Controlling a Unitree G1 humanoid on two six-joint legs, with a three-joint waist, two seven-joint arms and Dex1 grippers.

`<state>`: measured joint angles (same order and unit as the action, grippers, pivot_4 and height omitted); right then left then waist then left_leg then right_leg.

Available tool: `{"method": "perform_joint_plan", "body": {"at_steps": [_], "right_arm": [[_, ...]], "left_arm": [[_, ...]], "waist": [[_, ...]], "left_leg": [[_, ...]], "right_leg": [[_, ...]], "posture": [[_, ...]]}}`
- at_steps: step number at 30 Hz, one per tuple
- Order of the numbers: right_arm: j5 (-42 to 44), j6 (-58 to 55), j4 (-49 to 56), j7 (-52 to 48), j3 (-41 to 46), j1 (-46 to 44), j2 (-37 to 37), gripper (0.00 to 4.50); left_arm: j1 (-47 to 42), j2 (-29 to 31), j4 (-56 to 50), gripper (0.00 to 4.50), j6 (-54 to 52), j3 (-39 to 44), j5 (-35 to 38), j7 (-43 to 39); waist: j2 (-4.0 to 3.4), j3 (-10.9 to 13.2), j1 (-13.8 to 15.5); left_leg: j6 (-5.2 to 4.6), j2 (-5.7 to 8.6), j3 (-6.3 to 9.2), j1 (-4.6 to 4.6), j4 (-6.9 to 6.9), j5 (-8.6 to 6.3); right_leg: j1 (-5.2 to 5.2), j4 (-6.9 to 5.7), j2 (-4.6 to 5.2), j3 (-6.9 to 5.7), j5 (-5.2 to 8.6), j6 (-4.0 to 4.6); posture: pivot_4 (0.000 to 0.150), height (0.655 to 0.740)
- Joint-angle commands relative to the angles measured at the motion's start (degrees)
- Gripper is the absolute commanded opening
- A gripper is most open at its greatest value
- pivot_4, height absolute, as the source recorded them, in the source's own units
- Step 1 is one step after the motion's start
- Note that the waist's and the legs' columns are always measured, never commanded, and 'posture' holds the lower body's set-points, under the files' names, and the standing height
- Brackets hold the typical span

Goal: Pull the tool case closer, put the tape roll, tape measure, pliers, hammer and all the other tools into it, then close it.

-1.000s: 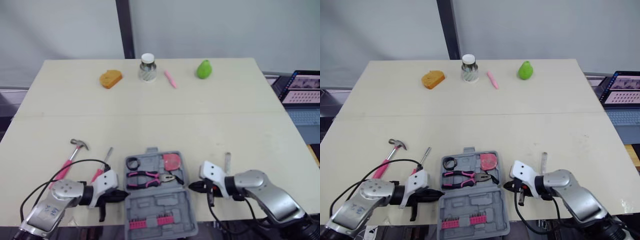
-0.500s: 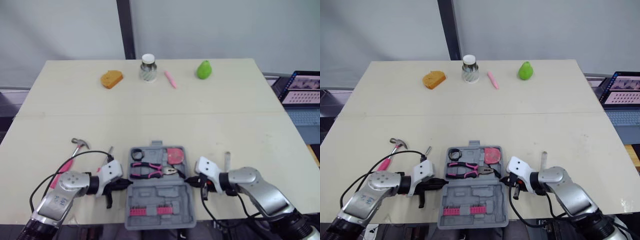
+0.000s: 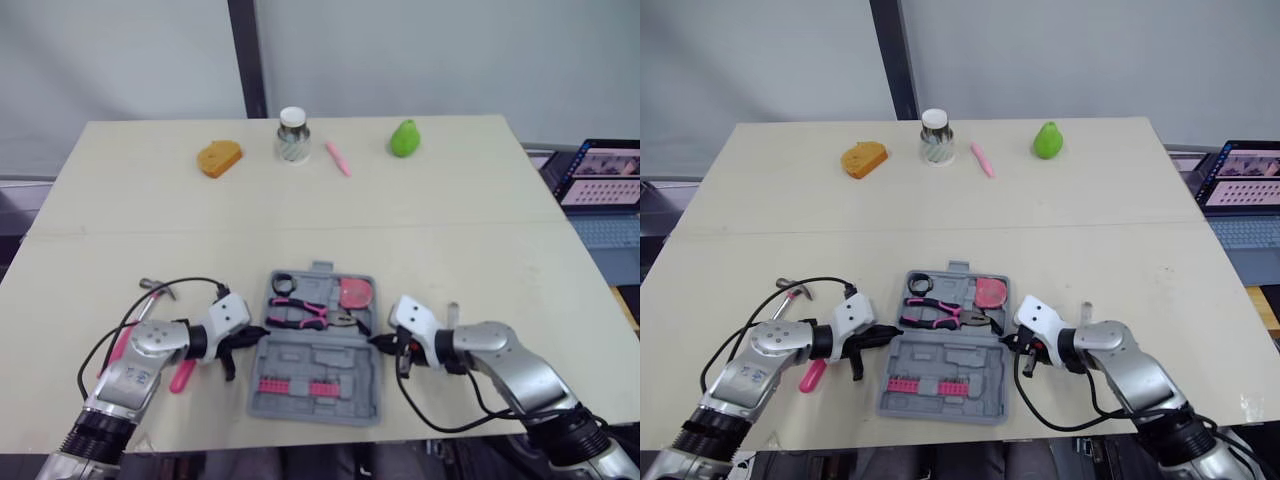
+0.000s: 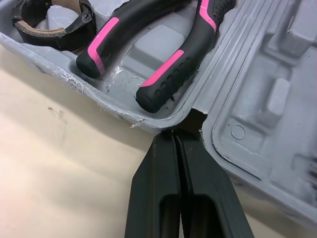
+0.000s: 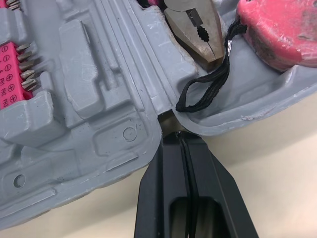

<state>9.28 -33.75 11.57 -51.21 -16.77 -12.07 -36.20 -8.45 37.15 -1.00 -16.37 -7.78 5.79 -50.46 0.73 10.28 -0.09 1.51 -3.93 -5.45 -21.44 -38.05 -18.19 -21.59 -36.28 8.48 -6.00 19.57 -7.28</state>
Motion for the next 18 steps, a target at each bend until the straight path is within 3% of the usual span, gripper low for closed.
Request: {"method": "perform_joint_plan", "body": {"at_steps": [1, 18], "right_arm": [[-0.1, 1.8, 0.6, 0.6, 0.7, -0.8, 0.7, 0.00], [-1.3, 2.7, -0.1, 1.1, 0.4, -0.9, 1.5, 0.00]], "left_arm": [[-0.2, -0.4, -0.3, 0.12, 1.0, -0.1, 0.1, -0.2], [1.7, 0.3, -1.8, 0.12, 0.6, 0.8, 0.7, -0.4]], "waist": [[0.00, 0.0, 0.0], [0.00, 0.0, -0.1]], "left_leg": [[0.00, 0.00, 0.00, 0.00, 0.00, 0.00], [0.00, 0.00, 0.00, 0.00, 0.00, 0.00]], "right_leg": [[0.00, 0.00, 0.00, 0.00, 0.00, 0.00], [-0.01, 0.00, 0.00, 0.00, 0.00, 0.00]], "posture": [[0.150, 0.7400], [0.150, 0.7400]]}}
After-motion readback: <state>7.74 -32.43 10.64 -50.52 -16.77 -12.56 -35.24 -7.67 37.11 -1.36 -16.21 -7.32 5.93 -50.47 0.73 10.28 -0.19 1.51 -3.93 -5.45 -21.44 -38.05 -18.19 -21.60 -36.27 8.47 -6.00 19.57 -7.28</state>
